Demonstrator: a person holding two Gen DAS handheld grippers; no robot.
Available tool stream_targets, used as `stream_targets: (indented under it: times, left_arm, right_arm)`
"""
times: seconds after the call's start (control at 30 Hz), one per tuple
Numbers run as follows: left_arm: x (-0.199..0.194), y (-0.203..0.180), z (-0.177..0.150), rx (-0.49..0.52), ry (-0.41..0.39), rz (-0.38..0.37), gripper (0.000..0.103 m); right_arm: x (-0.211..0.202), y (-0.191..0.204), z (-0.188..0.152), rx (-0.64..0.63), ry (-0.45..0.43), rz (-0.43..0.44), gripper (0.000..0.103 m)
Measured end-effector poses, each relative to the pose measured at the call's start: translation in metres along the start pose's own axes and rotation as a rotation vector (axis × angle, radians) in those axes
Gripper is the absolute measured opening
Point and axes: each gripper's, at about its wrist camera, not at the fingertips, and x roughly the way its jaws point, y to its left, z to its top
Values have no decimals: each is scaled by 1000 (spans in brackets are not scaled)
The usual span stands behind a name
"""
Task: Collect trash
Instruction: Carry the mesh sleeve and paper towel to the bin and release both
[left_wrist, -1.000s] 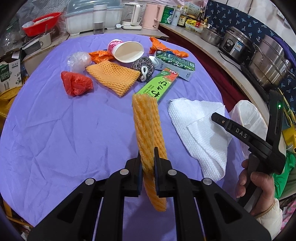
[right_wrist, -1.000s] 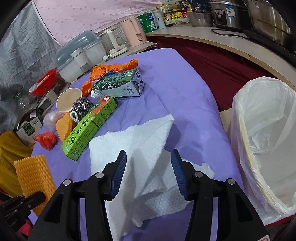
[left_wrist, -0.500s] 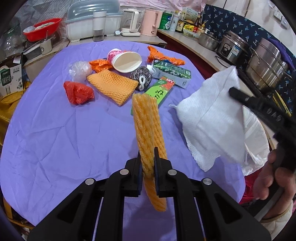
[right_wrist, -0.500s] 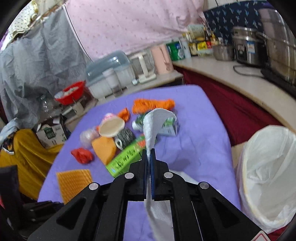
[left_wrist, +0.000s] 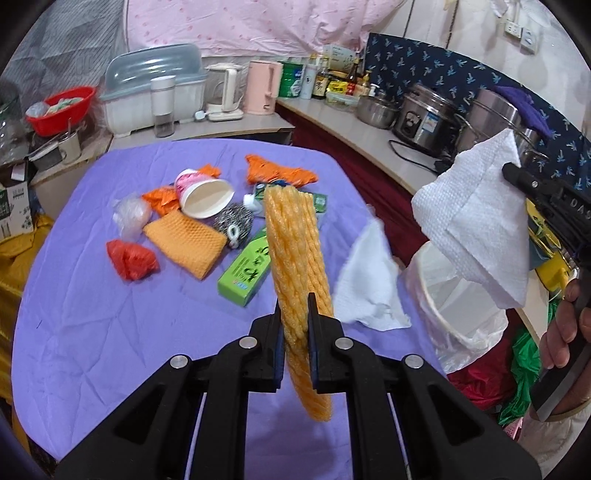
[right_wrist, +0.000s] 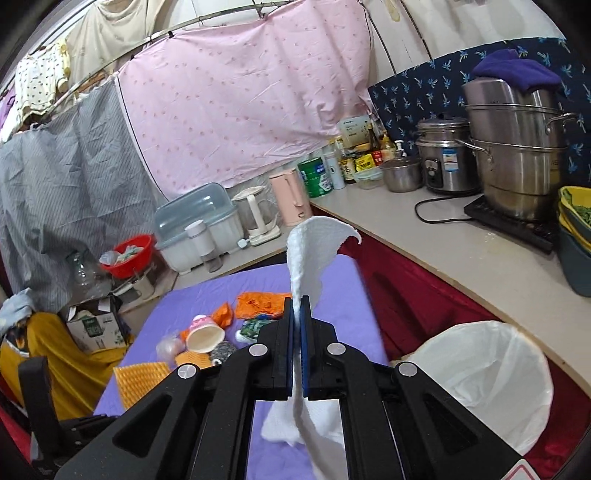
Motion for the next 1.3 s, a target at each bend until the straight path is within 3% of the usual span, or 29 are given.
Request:
stream_targets:
  times: [0.3, 0.57, 0.97, 1.23, 1.3]
  left_arm:
    - [6, -26, 3, 58, 8, -32, 9]
    - [19, -65, 12, 126, 17, -90, 9]
    - [57, -156, 20, 259, 58, -215, 10]
    - [91, -208, 21, 316, 96, -255, 10]
    - [97, -218, 21, 324, 103, -268, 10]
  right_arm:
    - [-6, -32, -10, 33, -1, -88, 3]
    - [-15, -90, -19, 106, -7, -207, 3]
    - [15, -176, -54, 197, 103, -343, 4]
    - [12, -192, -62, 220, 111, -373, 12]
    - [6, -194, -61, 226, 98, -380, 21]
